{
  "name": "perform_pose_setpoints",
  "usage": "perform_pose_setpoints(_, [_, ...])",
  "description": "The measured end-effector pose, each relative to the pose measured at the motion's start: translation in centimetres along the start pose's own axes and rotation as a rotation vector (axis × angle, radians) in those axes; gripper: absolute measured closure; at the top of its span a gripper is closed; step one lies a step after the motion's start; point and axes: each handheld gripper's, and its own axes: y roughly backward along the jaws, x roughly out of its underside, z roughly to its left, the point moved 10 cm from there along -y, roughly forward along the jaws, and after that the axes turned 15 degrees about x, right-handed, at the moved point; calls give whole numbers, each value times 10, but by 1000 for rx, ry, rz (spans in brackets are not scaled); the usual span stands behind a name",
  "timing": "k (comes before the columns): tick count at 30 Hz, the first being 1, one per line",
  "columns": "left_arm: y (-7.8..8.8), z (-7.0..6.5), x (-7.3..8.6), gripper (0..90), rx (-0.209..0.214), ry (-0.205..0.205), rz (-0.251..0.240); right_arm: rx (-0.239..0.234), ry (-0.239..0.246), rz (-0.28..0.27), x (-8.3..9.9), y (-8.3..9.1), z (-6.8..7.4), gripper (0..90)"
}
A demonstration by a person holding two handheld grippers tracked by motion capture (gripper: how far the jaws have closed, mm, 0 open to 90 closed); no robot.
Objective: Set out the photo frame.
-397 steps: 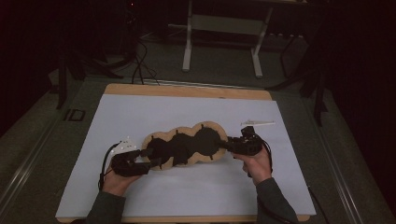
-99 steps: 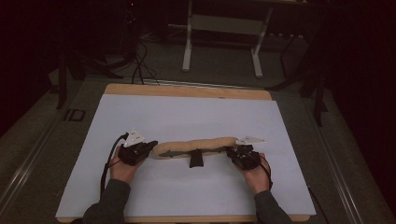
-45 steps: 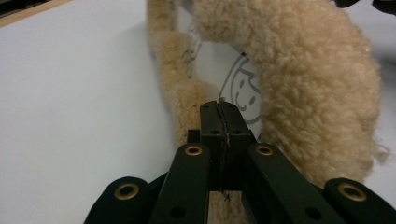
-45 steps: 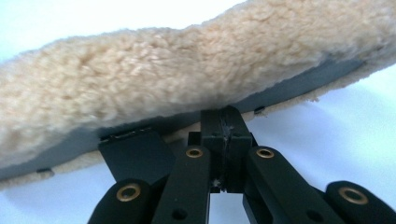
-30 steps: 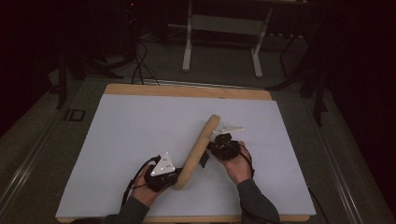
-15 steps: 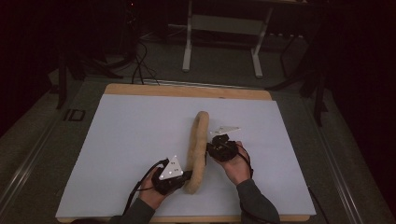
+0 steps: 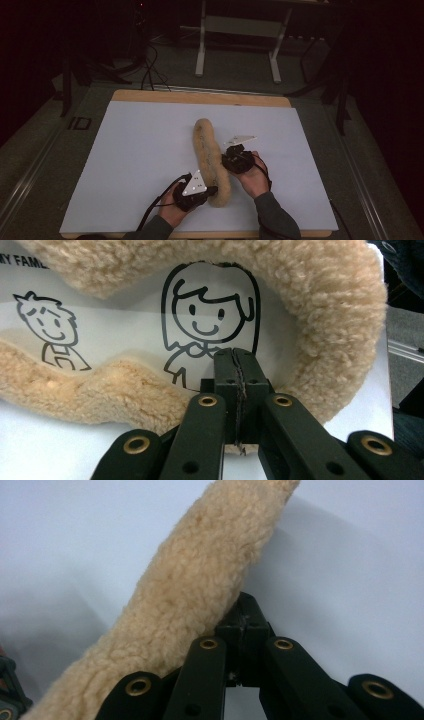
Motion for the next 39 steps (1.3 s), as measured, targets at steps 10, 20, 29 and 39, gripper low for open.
perform_pose_setpoints(10, [-7,0,-4,900,-23,11,-11,-14,1,9,-2,0,-1,900])
perform_pose_setpoints(20, [-8,10,-2,900,-77,43,6,-18,17,14,-3,2,-1,899])
perform_pose_setpoints(29, [7,19,0,811,-110,49,13,-5,-15,16,-2,13,-13,746])
perform_pose_setpoints(39, [44,48,10,712,-199,171,6,-31,-63,-43,-8,38,-24,571])
